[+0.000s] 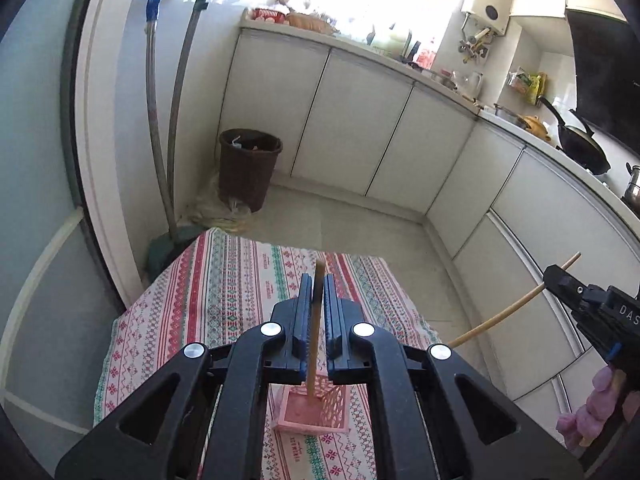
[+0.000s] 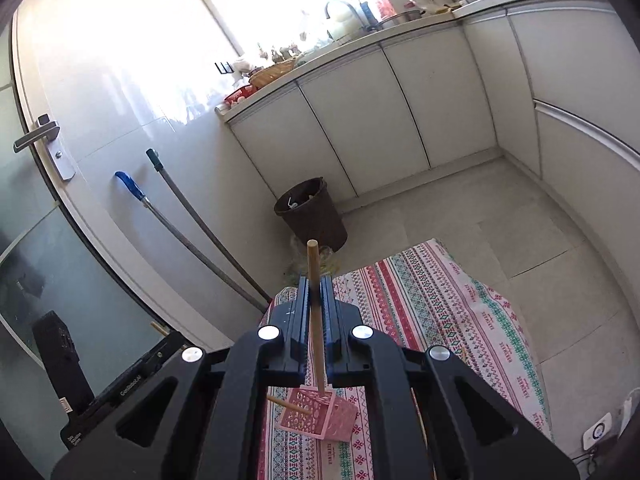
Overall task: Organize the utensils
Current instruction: 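Lift the chopstick with the right tool and drop it into the pink basket, then lower the left tool onto the chopsticks and grasp one chopstick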
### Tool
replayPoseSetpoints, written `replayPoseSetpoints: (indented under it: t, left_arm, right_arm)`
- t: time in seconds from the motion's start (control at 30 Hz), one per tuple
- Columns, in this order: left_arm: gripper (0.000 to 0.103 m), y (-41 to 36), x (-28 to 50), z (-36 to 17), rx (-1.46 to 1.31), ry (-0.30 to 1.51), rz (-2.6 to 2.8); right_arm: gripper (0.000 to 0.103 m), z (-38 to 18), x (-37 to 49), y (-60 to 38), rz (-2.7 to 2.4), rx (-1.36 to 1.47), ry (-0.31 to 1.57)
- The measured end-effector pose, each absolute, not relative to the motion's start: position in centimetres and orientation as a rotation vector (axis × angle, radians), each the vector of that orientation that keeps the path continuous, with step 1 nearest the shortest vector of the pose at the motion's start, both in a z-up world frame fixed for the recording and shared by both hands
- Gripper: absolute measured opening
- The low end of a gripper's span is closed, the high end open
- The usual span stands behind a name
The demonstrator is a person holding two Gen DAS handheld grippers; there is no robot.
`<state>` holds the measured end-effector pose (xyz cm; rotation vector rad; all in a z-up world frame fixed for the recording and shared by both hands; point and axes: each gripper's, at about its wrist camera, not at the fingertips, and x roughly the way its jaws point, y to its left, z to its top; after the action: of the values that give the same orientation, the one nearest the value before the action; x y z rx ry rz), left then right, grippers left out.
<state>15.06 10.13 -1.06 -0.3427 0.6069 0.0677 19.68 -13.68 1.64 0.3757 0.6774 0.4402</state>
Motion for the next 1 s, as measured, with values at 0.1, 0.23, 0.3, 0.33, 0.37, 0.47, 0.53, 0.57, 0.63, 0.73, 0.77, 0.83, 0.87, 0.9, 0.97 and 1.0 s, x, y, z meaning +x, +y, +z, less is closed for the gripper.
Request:
replayPoseSetpoints:
  t: [0.1, 0.23, 0.3, 0.33, 0.37, 0.47, 0.53, 0.57, 0.63, 0.73, 0.77, 0.83, 0.87, 0.9, 0.97, 1.0]
  left_arm:
    - [0.037, 10.6, 14.5, -1.2, -0.360, 0.603, 0.110]
    - [0.042, 11.1, 13.2, 0.2, -0.363, 0.536, 0.142]
    - [0.045, 11.2, 12.7, 0.6, -0.362, 0.512, 0.148]
    - [0.046, 11.2, 12.4, 0.8, -0.358, 0.504, 0.147]
    - [0.047, 11.1, 12.3, 1.0, -0.356, 0.498, 0.146]
    - [0.050, 10.7, 12.0, 1.3, -0.341, 0.486, 0.144]
    - [0.053, 10.6, 11.9, 1.2, -0.335, 0.486, 0.146]
    - [0.053, 10.6, 12.0, 1.1, -0.335, 0.492, 0.145]
    - [0.053, 10.5, 12.3, 0.6, -0.330, 0.512, 0.143]
    - [0.053, 10.1, 12.5, 0.1, -0.309, 0.531, 0.143]
    - [0.053, 9.9, 12.5, 0.1, -0.300, 0.533, 0.143]
    - [0.053, 9.5, 12.4, 0.0, -0.280, 0.534, 0.145]
    - [0.053, 9.4, 12.4, -0.1, -0.274, 0.535, 0.145]
    - [0.054, 9.2, 12.4, -0.2, -0.269, 0.538, 0.144]
    - [0.056, 8.8, 12.3, -0.4, -0.261, 0.549, 0.135]
    - [0.057, 8.5, 12.3, -0.6, -0.252, 0.553, 0.134]
  right_arm:
    - [0.006, 1.2, 19.8, -12.8, 0.450, 0.363, 0.694]
    - [0.006, 0.6, 19.9, -11.9, 0.455, 0.349, 0.713]
    - [0.006, 0.2, 20.1, -11.4, 0.456, 0.345, 0.724]
    - [0.006, 0.0, 20.1, -11.1, 0.454, 0.342, 0.729]
    - [0.006, -0.3, 20.3, -10.8, 0.452, 0.339, 0.734]
    - [0.006, -1.3, 20.8, -10.0, 0.446, 0.331, 0.755]
    - [0.006, -2.3, 21.3, -9.4, 0.440, 0.332, 0.774]
    - [0.006, -2.7, 21.5, -9.1, 0.440, 0.330, 0.782]
    - [0.009, -3.9, 21.9, -8.3, 0.441, 0.329, 0.804]
    - [0.009, -5.0, 22.2, -7.3, 0.441, 0.303, 0.832]
    - [0.009, -5.0, 22.1, -7.2, 0.439, 0.294, 0.829]
    - [0.010, -4.7, 21.7, -6.9, 0.435, 0.268, 0.814]
    - [0.011, -4.6, 21.4, -6.7, 0.432, 0.253, 0.805]
    - [0.012, -4.4, 21.1, -6.6, 0.430, 0.238, 0.796]
    - [0.014, -4.2, 20.4, -6.6, 0.418, 0.204, 0.782]
    - [0.014, -4.2, 20.1, -6.5, 0.411, 0.185, 0.776]
